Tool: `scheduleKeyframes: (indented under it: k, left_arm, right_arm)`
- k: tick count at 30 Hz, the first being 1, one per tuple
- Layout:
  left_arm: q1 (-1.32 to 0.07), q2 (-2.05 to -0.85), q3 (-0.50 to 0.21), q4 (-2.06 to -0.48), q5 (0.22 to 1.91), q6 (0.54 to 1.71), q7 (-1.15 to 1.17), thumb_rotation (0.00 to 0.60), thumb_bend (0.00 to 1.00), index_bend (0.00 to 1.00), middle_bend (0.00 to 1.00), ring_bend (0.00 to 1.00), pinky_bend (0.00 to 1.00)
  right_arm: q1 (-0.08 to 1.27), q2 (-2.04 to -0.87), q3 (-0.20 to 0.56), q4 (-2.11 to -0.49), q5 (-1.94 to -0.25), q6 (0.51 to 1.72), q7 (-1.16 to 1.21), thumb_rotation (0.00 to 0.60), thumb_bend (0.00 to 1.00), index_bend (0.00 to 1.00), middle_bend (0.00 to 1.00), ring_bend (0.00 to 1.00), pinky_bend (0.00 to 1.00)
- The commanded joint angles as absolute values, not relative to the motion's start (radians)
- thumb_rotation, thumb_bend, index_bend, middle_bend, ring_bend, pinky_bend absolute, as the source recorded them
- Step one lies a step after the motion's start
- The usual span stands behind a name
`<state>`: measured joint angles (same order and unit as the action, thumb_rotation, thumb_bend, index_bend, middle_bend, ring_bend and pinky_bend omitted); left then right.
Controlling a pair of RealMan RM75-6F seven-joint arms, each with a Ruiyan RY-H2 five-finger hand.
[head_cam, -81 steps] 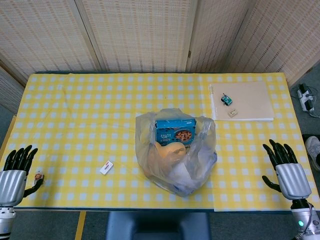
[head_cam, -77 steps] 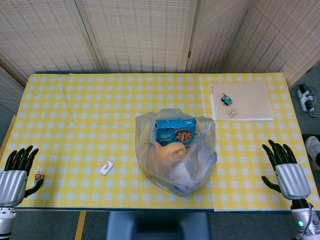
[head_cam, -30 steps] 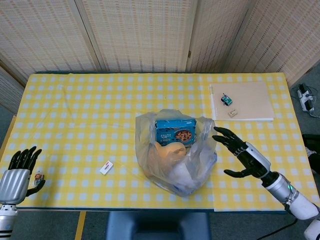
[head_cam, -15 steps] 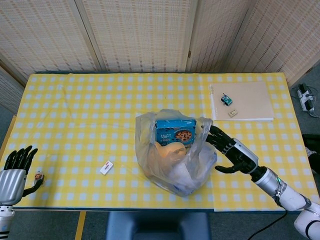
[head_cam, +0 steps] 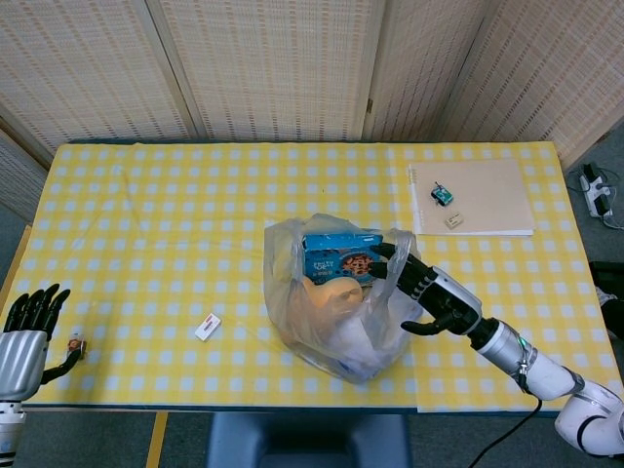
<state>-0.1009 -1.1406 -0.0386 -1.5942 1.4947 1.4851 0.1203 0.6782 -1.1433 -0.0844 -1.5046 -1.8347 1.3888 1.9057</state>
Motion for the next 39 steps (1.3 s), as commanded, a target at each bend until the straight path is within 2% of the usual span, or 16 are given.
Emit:
scheduleKeyframes:
  k: [1, 18, 25, 39]
  left_arm:
    - [-0.101, -1.140, -0.039, -1.594, 1.494, 1.484, 0.118, 0.600, 0.28, 0.00, 0.06, 0.01, 0.00]
    - [-0.096, -1.125, -0.035, -1.599, 1.507, 1.493, 0.087, 0.600, 0.28, 0.00, 0.06, 0.01, 0.00]
    - [-0.094, -1.120, -0.035, -1.598, 1.509, 1.495, 0.073, 0.600, 0.28, 0.00, 0.06, 0.01, 0.00]
    - [-0.094, -1.111, -0.038, -1.592, 1.506, 1.492, 0.038, 0.600, 0.28, 0.00, 0.06, 0.02, 0.00]
  right_arm:
    - [0.687, -1.147, -0.081, -1.504, -1.833, 1.389, 1.909, 0.600, 0.26, 0.00, 0.00, 0.08, 0.07]
    - [0.795, -1.207, -0.068, -1.477, -1.854, 1.335, 1.934, 0.600, 0.25, 0.00, 0.00, 0.08, 0.05]
    - [0.829, -1.211, -0.069, -1.512, -1.847, 1.306, 1.888, 0.600, 0.25, 0.00, 0.00, 0.08, 0.01]
    - [0.896, -1.210, -0.036, -1.598, -1.784, 1.213, 1.779, 0.600, 0.25, 0.00, 0.00, 0.08, 0.00]
